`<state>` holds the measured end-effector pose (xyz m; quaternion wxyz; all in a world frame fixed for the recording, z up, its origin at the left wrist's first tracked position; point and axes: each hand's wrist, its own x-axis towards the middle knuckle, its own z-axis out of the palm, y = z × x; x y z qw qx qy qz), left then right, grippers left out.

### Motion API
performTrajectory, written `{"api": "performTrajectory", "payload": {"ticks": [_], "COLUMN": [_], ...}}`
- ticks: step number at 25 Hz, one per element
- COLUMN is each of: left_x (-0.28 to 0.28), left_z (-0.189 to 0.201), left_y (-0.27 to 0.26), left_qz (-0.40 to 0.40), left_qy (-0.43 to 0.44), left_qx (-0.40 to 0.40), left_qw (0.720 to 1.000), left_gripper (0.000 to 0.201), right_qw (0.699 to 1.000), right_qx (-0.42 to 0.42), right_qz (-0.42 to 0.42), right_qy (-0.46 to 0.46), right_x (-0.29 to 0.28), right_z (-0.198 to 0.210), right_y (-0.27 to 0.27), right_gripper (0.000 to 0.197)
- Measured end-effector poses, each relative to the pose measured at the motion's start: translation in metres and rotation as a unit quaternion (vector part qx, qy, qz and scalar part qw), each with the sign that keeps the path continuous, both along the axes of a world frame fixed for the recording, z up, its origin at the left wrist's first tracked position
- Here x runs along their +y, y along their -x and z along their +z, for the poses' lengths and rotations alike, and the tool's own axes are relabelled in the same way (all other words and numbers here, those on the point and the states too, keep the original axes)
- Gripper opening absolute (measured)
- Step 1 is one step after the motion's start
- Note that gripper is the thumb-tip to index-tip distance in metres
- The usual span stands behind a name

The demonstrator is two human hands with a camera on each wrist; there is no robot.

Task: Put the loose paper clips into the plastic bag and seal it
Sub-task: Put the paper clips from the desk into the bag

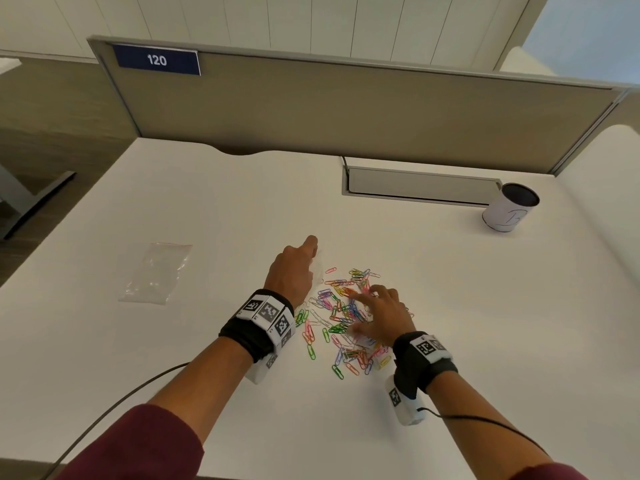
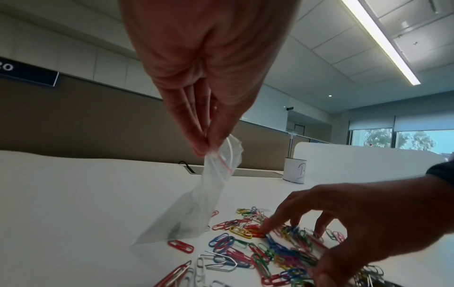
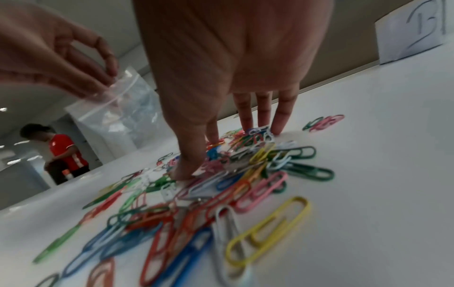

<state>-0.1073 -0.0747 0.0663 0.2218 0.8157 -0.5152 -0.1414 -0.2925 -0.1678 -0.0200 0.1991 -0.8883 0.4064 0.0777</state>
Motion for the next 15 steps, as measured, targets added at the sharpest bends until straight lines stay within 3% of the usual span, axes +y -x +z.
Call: {"api": "performTrajectory", "payload": {"ticks": [3,6,12,15], "left_x": [-0.0035,-0.0048,-0.003,-0.0025], "left_z": [-0.0023,-0.0036,-0.0047,-0.0044], "left_y": [-0.0027,-0.0034,0.0014,0.003], "left_qz": [0.026,0.036,0.044,0.045], "left_qy": [0.006,0.016,0.025,0.029], "left_qx": [0.007,0.023,0.042,0.039], "left_qw": [1.0,0.999,0.998,0.998], "left_gripper": [0.022,0.016,0.018,0.018], "right_qw": [0.999,0.996,0.995,0.994], "right_qx": [-0.044,-0.081,-0.08,-0.105], "right_qz": [0.015,0.02,0.035,-0.002], "right_qy": [0.016,0.023,0.041,0.024], "right_x": [0.0032,0.0039,0.0032,-0.0025], "right_z": [-0.0028,-0.0031,0.0006,-0.0011], "right_y": [-0.0048,-0.0073,-0.0101,-0.0068], "right_gripper": [0.041,0.027,0.02,0.019]}}
